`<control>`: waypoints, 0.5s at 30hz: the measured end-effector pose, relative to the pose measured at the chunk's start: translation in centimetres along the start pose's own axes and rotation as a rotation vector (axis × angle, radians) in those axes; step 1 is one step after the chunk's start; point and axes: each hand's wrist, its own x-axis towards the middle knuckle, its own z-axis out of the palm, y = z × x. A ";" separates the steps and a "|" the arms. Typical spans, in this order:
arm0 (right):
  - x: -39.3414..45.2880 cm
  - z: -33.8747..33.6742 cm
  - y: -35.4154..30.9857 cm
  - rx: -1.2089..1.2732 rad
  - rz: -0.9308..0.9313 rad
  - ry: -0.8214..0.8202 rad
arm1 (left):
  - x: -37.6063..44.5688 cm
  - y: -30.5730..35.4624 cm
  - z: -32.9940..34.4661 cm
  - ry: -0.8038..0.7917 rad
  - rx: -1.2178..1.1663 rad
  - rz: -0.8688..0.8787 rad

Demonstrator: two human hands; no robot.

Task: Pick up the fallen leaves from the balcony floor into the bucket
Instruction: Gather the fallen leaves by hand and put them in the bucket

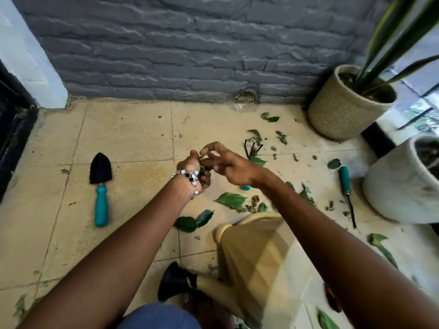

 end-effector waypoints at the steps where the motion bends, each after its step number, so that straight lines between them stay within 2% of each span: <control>1: -0.9 -1.4 -1.1 0.066 0.019 0.037 | -1.0 0.5 1.0 -0.020 0.006 0.019; 4: -3.3 -5.6 -4.2 0.064 0.092 0.118 | -4.5 2.0 4.3 -0.122 -0.003 0.034; 9: -8.6 -12.8 -9.5 -0.146 0.265 0.255 | -10.6 3.4 8.6 -0.236 -0.032 0.064; 15: -12.4 -18.1 -13.0 -0.408 0.462 0.134 | -14.5 3.9 9.9 -0.216 -0.049 0.050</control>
